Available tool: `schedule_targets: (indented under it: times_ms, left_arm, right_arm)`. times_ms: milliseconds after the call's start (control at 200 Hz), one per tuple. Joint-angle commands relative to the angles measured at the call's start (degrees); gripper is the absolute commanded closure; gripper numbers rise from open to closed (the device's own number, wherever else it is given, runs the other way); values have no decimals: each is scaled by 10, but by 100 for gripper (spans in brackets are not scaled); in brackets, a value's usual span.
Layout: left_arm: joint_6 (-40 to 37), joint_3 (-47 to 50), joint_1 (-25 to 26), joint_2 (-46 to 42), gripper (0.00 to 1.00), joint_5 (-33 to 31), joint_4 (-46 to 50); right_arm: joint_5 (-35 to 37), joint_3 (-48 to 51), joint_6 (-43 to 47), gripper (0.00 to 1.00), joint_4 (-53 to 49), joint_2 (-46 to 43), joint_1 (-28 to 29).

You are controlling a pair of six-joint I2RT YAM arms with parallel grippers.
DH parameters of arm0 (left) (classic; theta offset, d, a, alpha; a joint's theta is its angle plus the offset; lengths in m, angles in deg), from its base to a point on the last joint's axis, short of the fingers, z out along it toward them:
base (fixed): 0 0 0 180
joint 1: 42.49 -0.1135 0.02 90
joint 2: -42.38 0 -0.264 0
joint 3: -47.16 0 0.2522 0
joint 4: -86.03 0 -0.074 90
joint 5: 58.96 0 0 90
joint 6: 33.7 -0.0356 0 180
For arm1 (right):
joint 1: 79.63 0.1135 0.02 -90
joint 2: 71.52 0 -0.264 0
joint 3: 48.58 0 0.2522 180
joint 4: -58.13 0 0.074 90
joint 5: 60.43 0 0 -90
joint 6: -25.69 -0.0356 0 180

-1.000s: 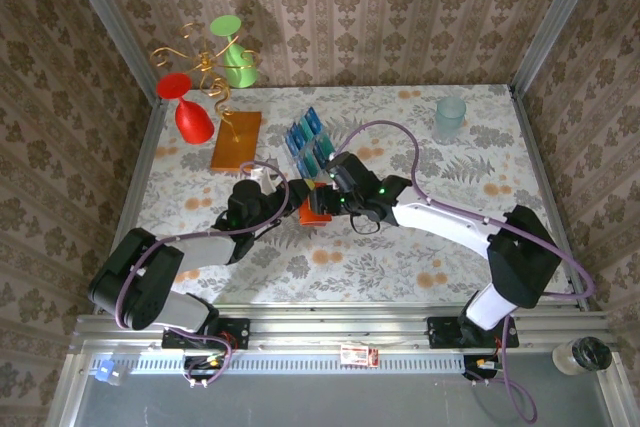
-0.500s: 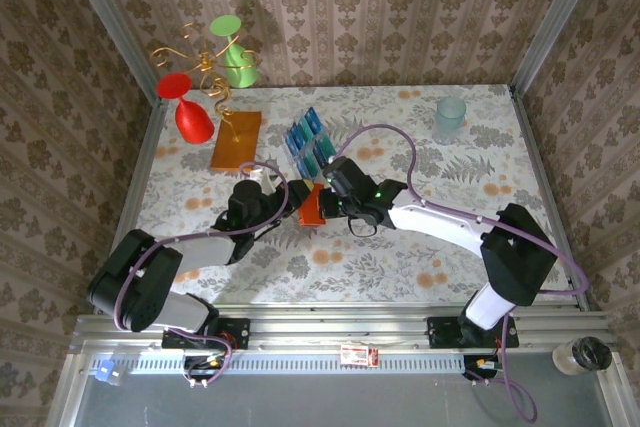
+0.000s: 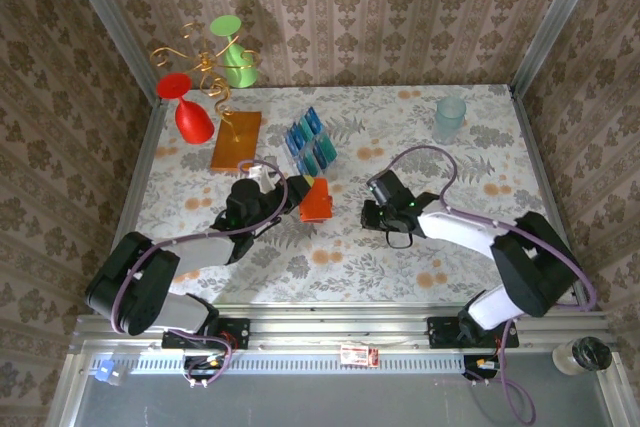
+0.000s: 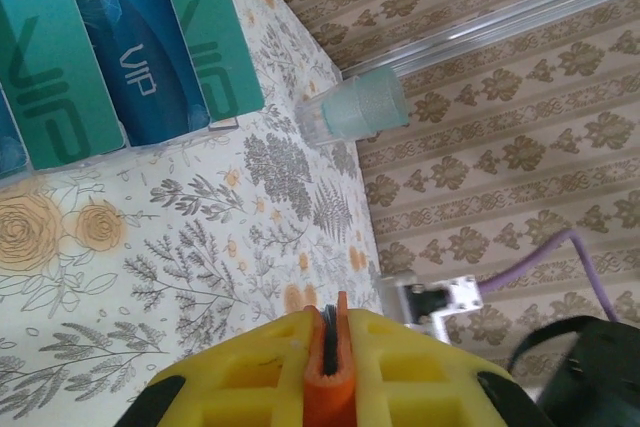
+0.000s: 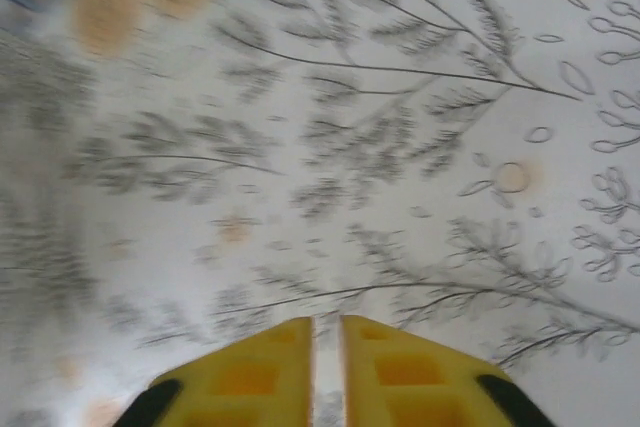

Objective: Put the credit cards into the card holder

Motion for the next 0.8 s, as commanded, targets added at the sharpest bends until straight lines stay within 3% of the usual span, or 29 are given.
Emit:
schedule_targets:
  times_ms: [0, 135, 425, 600, 795]
  left_arm:
    - [46, -21, 0, 4, 100, -21, -71]
    - [96, -27, 2, 16, 100, -54, -113]
    - [130, -62, 14, 30, 100, -77, -133]
    - [157, -66, 19, 52, 100, -86, -172]
    - [179, -61, 22, 68, 100, -101, -212]
  right_arm:
    - [-65, 1, -16, 62, 36, -59, -1]
    - [-97, -3, -38, 40, 68, -116, -1]
    - [-122, -77, -51, 26, 97, -115, 7]
    - [-108, -96, -56, 29, 121, -67, 5]
    - [-117, -61, -77, 57, 179, -61, -20]
